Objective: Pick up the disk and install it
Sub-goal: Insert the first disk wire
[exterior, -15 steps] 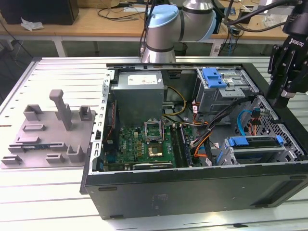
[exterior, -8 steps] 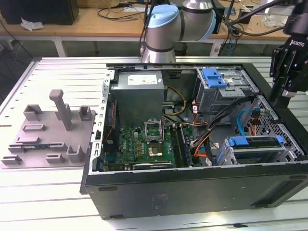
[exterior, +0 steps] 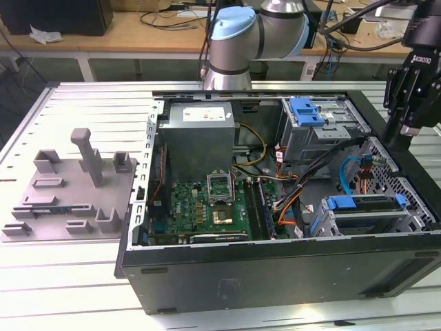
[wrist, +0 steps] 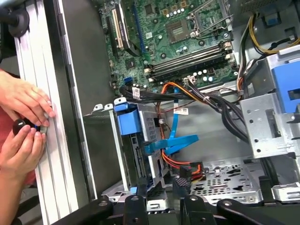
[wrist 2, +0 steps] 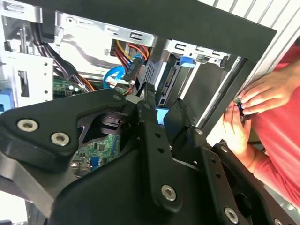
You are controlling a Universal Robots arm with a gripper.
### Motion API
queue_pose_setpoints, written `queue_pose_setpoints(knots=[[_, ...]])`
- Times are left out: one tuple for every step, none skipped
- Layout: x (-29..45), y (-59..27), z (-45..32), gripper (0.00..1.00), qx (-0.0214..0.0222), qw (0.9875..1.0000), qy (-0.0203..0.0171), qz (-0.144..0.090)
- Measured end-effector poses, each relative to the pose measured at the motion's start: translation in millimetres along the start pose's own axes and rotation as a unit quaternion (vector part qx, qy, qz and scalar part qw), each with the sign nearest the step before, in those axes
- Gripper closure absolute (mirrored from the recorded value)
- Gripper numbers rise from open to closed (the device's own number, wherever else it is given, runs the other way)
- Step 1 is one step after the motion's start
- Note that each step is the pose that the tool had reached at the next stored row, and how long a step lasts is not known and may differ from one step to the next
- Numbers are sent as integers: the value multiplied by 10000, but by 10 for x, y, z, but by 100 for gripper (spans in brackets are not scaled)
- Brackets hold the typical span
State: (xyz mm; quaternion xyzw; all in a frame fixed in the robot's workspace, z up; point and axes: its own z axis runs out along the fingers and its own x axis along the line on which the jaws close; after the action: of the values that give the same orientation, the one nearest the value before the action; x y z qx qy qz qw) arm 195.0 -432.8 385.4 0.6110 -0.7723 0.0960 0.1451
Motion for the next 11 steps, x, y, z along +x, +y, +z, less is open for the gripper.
queue_pose_setpoints(knots=[[-26,6,-5,65,-1,10000,11,3],[-68,16,-12,65,-1,10000,37,6],[-93,22,-15,65,-1,10000,57,10],[-131,28,-14,65,-2,10000,88,25],[-151,25,-1,65,-23,9999,92,78],[-160,17,11,65,-61,9998,91,181],[-166,14,23,65,-95,9995,88,273],[-170,12,30,65,-116,9994,86,328],[-173,9,37,65,-136,9991,84,381],[-178,4,44,65,-153,9989,83,427],[-186,-2,52,65,-166,9988,80,460]])
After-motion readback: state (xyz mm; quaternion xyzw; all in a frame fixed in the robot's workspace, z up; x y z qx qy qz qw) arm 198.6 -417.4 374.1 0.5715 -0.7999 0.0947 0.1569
